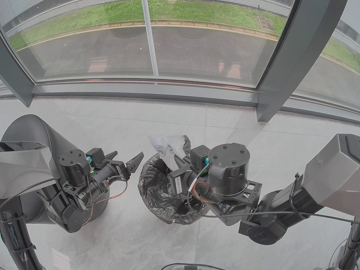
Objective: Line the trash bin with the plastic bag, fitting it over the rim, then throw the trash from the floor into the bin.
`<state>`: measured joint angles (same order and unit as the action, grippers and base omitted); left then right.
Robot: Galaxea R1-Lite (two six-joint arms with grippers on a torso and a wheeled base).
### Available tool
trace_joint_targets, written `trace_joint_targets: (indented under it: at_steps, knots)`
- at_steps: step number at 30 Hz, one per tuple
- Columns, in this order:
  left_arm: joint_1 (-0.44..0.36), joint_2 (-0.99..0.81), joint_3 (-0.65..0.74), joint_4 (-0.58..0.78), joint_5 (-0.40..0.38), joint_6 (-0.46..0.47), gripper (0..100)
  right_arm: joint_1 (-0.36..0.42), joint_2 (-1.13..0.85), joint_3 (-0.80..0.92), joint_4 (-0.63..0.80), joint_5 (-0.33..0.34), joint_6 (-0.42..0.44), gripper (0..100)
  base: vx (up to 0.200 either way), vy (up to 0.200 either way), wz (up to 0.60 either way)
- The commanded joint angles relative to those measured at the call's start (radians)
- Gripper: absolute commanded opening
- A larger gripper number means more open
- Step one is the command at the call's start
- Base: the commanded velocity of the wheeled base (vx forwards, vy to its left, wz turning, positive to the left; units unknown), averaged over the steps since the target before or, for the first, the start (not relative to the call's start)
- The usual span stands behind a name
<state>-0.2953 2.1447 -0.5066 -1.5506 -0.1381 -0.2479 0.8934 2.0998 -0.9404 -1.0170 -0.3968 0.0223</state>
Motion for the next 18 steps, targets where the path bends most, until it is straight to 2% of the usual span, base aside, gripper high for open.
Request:
trace_joint_targets:
  at_steps: [1,6,13,18]
  knots:
    - [-0.001,0.000,0.000,0.000,0.000,-0.001,100,0.024,0.059,0.006,-0.006,-0.004,0.002,0,0.000,0.000,0.00]
    - [-0.001,0.001,0.000,0.000,0.000,-0.001,100,0.027,0.132,0.008,-0.055,-0.033,-0.009,0,0.000,0.000,0.00]
    - [-0.001,0.003,0.000,0.000,0.000,-0.001,100,0.022,0.223,-0.003,-0.176,-0.045,-0.078,0,0.000,0.000,0.00]
    - [-0.001,0.003,0.000,-0.002,0.000,-0.001,100,0.013,0.244,-0.015,-0.184,-0.056,-0.087,0,0.000,0.000,0.00]
